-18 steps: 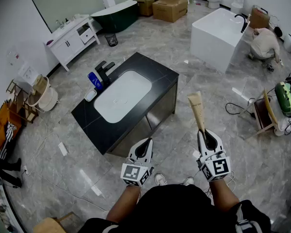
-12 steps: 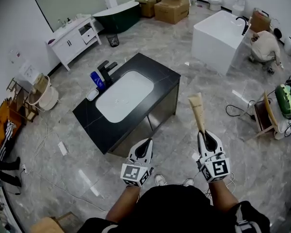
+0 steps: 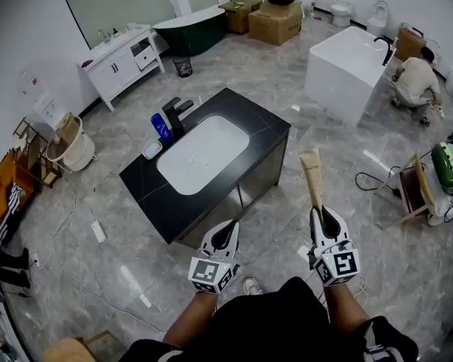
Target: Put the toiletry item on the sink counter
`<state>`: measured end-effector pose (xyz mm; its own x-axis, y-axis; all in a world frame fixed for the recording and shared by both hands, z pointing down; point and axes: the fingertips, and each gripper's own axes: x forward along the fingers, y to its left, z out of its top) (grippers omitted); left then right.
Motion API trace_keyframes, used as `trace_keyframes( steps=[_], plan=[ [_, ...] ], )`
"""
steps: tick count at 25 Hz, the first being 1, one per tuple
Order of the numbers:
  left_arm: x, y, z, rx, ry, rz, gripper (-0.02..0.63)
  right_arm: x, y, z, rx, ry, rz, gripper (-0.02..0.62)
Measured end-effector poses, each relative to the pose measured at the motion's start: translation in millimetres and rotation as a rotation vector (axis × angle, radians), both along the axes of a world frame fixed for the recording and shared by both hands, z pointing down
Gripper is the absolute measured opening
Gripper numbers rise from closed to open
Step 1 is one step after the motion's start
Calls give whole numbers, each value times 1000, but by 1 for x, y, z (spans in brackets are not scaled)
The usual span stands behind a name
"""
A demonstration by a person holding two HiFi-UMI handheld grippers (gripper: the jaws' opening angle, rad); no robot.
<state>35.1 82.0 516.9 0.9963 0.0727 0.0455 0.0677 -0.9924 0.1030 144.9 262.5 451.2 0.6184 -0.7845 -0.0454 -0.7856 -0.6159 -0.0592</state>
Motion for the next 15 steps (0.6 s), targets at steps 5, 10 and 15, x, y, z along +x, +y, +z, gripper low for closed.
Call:
trace_keyframes(
  steps=[5,10,15],
  plan=[
    [-3,-11,3,-2,-4,-12,9,3,-11,3,2,-10,-3,52],
    [-1,-25,8,-8,-17,-38,9,13,-30,4,-5,-17,-33,52],
    [6,-52,9,-15,-21,-90,9,29,-64,3,-7,-18,-88,54]
  ],
)
